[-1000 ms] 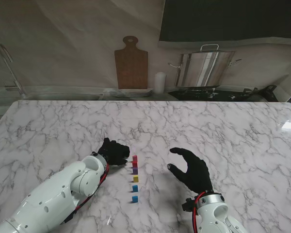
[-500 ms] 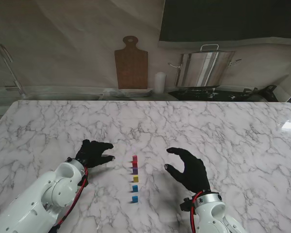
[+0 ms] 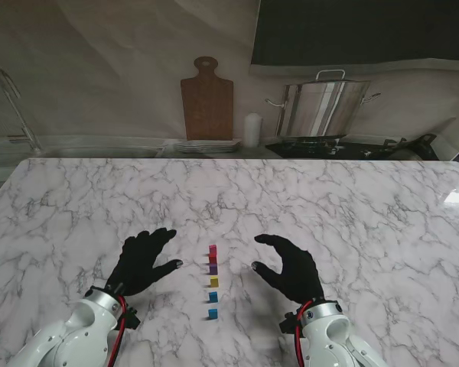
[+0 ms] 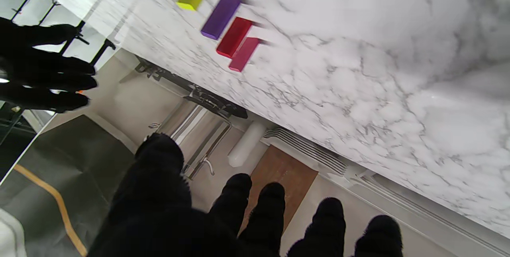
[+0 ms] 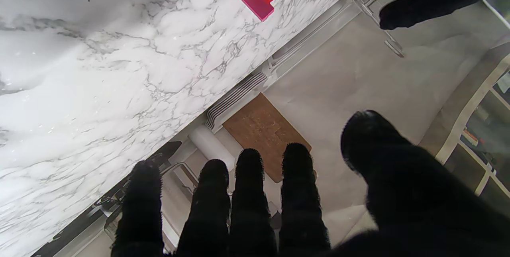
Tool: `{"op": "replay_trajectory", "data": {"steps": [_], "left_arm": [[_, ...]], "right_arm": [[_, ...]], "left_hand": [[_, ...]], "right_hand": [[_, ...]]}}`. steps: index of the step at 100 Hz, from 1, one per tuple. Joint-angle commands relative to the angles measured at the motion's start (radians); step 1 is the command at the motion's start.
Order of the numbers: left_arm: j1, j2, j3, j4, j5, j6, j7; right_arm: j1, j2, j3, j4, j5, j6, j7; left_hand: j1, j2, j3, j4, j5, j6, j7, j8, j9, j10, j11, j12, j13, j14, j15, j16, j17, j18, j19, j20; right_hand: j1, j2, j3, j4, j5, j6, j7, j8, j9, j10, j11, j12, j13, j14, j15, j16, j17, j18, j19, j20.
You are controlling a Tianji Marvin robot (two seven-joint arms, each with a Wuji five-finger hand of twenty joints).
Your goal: Arrange dominoes in a row
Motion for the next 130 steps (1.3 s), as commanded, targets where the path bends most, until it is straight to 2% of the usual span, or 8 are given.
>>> {"op": "replay_trajectory", "data": {"steps": [1,14,24,49,62,101,104,130], "left_arm": [[0.046,-0.014,0.009,-0.021,-0.012,-0.019,0.02],[0.093,-0.021,0.016,-0.037,-0.021,-0.047,0.068],[0.115,-0.026,0.023,-0.034,-0.024,-0.065,0.101],[0.13,-0.039,0.05,-0.005,-0.058,-0.07,0.161],[0.131,-0.042,0.056,0.006,-0.077,-0.067,0.165],[0.134,-0.05,0.057,-0.007,-0.122,-0.054,0.179],[0.136,-0.05,0.057,-0.008,-0.122,-0.056,0.178],[0.159,-0.048,0.044,-0.028,-0.125,-0.084,0.17]], "right_arm": [[0.005,0.003,-0.005,0.019,-0.009,-0.022,0.005],[0.019,0.007,-0.011,0.045,-0.011,-0.057,0.013],[0.025,0.01,-0.013,0.063,-0.007,-0.09,0.024],[0.021,0.021,-0.011,0.071,-0.023,-0.113,0.061],[0.015,0.027,-0.004,0.073,-0.017,-0.123,0.09],[0.01,0.025,-0.006,0.098,0.021,-0.15,0.098],[0.01,0.025,-0.007,0.099,0.023,-0.151,0.098],[0.0,0.026,-0.005,0.083,0.019,-0.159,0.097]], "left_hand": [[-0.019,0.064,-0.018,0.028,-0.055,-0.002,-0.028,-0.022,-0.059,0.001,-0.028,-0.015,-0.04,-0.001,-0.039,-0.024,0.008,0.009,-0.048,-0.064],[-0.044,0.085,-0.02,0.029,-0.117,-0.021,-0.049,-0.017,-0.114,-0.004,-0.065,-0.013,-0.041,0.0,-0.072,-0.122,0.014,0.01,-0.067,-0.179],[-0.054,0.097,-0.022,0.03,-0.146,-0.029,-0.061,-0.018,-0.138,-0.011,-0.108,-0.03,-0.043,-0.003,-0.088,-0.177,0.015,0.009,-0.073,-0.227],[-0.056,0.107,-0.021,0.031,-0.15,-0.04,-0.081,-0.028,-0.144,-0.014,-0.121,-0.07,-0.046,-0.009,-0.097,-0.218,0.014,0.007,-0.075,-0.26],[-0.063,0.125,-0.024,0.03,-0.149,-0.041,-0.088,-0.055,-0.148,-0.014,-0.125,-0.102,-0.048,-0.012,-0.1,-0.254,0.015,0.003,-0.077,-0.287],[-0.061,0.168,-0.025,0.027,-0.148,-0.053,-0.088,-0.083,-0.15,-0.02,-0.13,-0.13,-0.051,-0.028,-0.11,-0.293,0.016,-0.009,-0.086,-0.328],[-0.06,0.168,-0.025,0.027,-0.147,-0.055,-0.088,-0.084,-0.149,-0.021,-0.13,-0.132,-0.051,-0.03,-0.111,-0.296,0.016,-0.01,-0.087,-0.331],[-0.06,0.169,-0.028,0.027,-0.147,-0.059,-0.083,-0.088,-0.15,-0.018,-0.129,-0.145,-0.051,-0.037,-0.112,-0.33,0.018,-0.016,-0.091,-0.381]], "right_hand": [[-0.01,0.035,-0.024,0.026,-0.051,-0.015,-0.023,-0.019,-0.051,-0.032,-0.026,-0.016,-0.052,-0.021,-0.021,-0.003,-0.026,-0.006,-0.028,-0.009],[-0.021,0.069,-0.071,0.032,-0.108,-0.044,-0.06,-0.045,-0.101,-0.058,-0.055,-0.05,-0.099,-0.051,-0.053,-0.031,-0.045,-0.027,-0.101,-0.061],[-0.025,0.09,-0.112,0.033,-0.152,-0.081,-0.092,-0.066,-0.139,-0.083,-0.085,-0.068,-0.142,-0.076,-0.076,-0.055,-0.069,-0.056,-0.157,-0.104],[-0.051,0.133,-0.192,0.032,-0.226,-0.121,-0.13,-0.079,-0.2,-0.104,-0.115,-0.083,-0.207,-0.087,-0.093,-0.078,-0.115,-0.069,-0.226,-0.161],[-0.052,0.191,-0.306,0.033,-0.258,-0.13,-0.169,-0.068,-0.237,-0.111,-0.138,-0.098,-0.239,-0.088,-0.095,-0.076,-0.138,-0.062,-0.236,-0.163],[-0.096,0.268,-0.4,0.028,-0.267,-0.136,-0.231,-0.058,-0.253,-0.118,-0.139,-0.099,-0.253,-0.095,-0.1,-0.075,-0.146,-0.066,-0.245,-0.149],[-0.089,0.275,-0.426,0.033,-0.245,-0.136,-0.298,-0.049,-0.257,-0.12,-0.137,-0.099,-0.255,-0.096,-0.099,-0.074,-0.146,-0.068,-0.25,-0.138],[-0.13,0.282,-0.424,0.03,-0.227,-0.141,-0.415,-0.01,-0.268,-0.143,-0.185,-0.122,-0.288,-0.12,-0.109,-0.093,-0.156,-0.085,-0.281,-0.136]]}}
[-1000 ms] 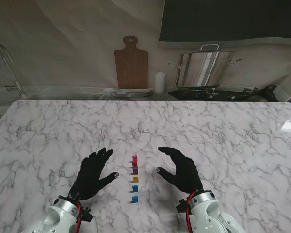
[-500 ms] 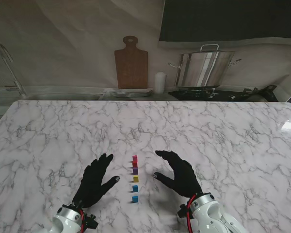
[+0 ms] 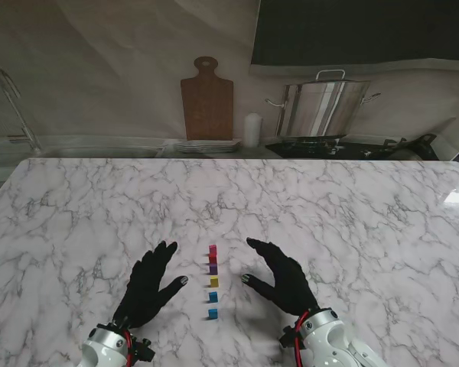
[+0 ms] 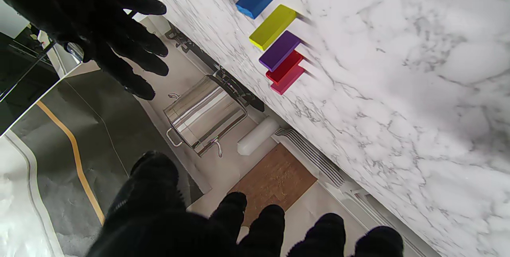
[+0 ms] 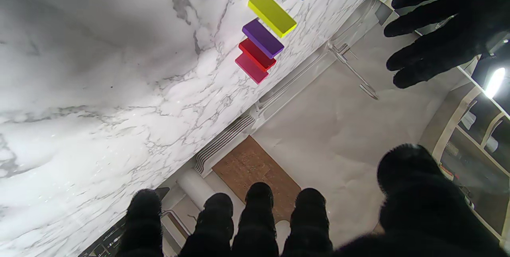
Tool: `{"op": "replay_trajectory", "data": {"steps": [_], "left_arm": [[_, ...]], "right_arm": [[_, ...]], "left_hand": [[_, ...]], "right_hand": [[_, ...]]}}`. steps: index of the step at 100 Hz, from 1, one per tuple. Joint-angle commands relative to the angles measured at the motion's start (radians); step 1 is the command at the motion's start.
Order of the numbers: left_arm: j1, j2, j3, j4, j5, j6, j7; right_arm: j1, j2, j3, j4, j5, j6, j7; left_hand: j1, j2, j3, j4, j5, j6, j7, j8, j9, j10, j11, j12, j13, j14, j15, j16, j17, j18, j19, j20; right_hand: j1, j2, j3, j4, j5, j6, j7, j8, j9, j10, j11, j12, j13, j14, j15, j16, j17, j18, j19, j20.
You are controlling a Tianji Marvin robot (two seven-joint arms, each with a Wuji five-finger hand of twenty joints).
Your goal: Arrange dominoes in a row
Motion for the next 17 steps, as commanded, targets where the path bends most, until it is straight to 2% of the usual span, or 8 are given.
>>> {"op": "replay_trajectory", "data": {"steps": [1,17], "left_arm": [[0.015,-0.003,-0.001,-0.014,-0.004,-0.012,-0.013],[0.024,-0.004,-0.003,-0.021,0.004,-0.018,-0.005]], "right_arm": [[-0.016,0.0,0.004,-0.012,-0.007,-0.01,0.0],[-0.028,-0.003,0.011,-0.019,-0.007,-0.027,-0.017]], "left_hand": [[0.001,0.066,-0.021,0.019,-0.026,-0.035,-0.015,-0.016,-0.036,-0.018,-0.016,-0.013,-0.029,-0.03,-0.016,-0.024,0.007,-0.018,-0.036,-0.028],[0.002,0.065,-0.02,0.019,-0.027,-0.034,-0.014,-0.014,-0.036,-0.018,-0.016,-0.013,-0.028,-0.032,-0.015,-0.027,0.008,-0.016,-0.035,-0.038]], "right_hand": [[-0.055,0.038,-0.01,0.01,0.001,-0.053,-0.038,0.015,-0.027,-0.04,-0.039,-0.018,-0.044,-0.051,-0.033,-0.023,-0.026,-0.047,-0.029,0.009],[-0.059,0.034,-0.007,0.01,0.005,-0.054,-0.044,-0.001,-0.025,-0.043,-0.048,-0.023,-0.048,-0.054,-0.033,-0.027,-0.023,-0.051,-0.045,0.001]]}}
